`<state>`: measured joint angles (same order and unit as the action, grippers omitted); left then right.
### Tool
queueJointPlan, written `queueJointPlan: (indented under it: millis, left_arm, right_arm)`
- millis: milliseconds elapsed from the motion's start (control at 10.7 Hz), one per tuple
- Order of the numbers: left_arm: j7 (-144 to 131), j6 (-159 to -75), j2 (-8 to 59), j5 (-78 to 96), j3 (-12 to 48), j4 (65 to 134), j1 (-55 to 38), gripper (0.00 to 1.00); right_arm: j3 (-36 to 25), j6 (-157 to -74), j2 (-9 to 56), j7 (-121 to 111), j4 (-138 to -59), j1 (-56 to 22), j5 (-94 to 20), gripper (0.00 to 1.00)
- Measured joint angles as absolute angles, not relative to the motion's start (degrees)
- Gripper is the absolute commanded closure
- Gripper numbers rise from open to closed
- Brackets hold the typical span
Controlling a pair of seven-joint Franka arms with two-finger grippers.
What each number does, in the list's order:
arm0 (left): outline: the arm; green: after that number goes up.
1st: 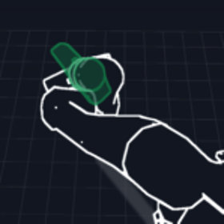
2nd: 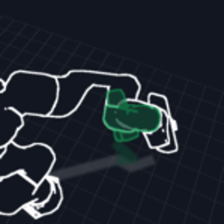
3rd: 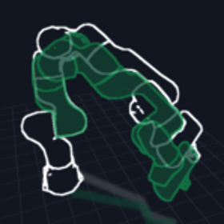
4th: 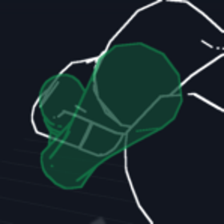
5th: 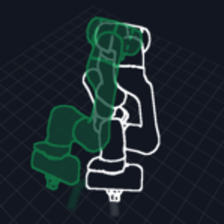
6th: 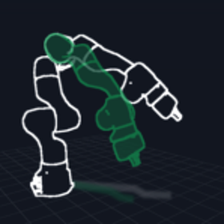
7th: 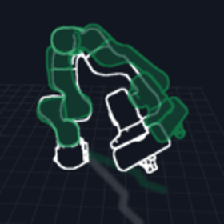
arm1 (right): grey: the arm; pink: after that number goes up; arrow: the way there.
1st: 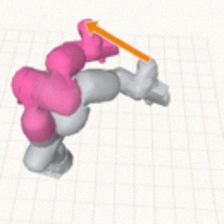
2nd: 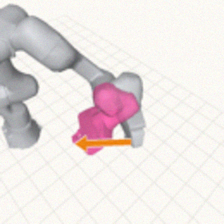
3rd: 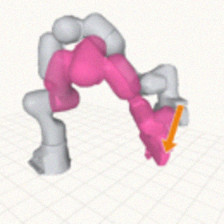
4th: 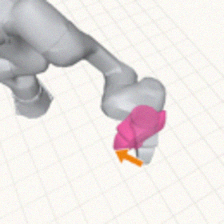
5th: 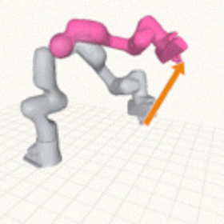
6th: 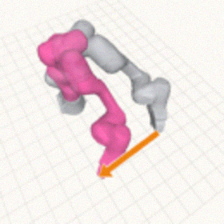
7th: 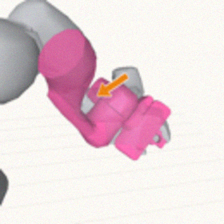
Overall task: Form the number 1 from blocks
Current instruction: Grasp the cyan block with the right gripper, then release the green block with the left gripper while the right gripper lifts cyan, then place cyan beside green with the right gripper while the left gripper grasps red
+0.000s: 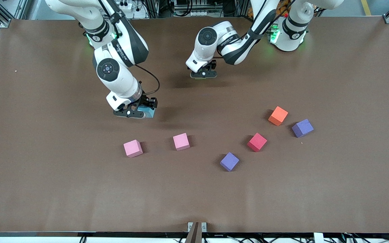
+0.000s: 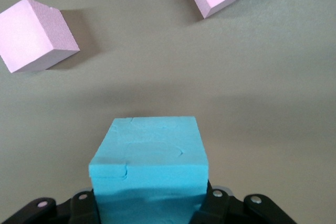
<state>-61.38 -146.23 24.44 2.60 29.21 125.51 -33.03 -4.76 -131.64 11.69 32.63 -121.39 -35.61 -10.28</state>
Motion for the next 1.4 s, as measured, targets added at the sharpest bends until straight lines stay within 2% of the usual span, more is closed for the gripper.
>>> queueJointPlan:
  millis: [373,747,933,1120,1400]
  left_arm:
    - [-61.3,-145.7,20.3,2.5,25.1,122.7,-30.2,0.0]
    - [-53.1,-138.2,12.1,2.5,23.7,121.0,-17.7,0.0]
    - [-44.8,-133.1,11.4,2.5,22.7,116.7,-11.3,0.0]
    - [-36.6,-131.5,11.8,1.7,18.5,114.5,-9.7,0.0]
    - [-30.8,-131.4,14.8,1.0,14.9,114.1,-9.4,0.0]
  right_arm:
    - [-4.7,-131.9,11.7,36.0,-121.6,-38.5,-10.3,0.43]
    - [-4.5,-132.3,12.2,36.7,-121.4,-47.2,-10.3,0.42]
    - [-4.3,-132.7,15.7,39.1,-119.1,-53.5,-10.3,0.41]
    - [-4.3,-133.4,21.5,42.2,-114.5,-58.8,-10.3,0.41]
    - [-4.3,-134.7,28.3,45.1,-109.2,-62.6,-10.3,0.41]
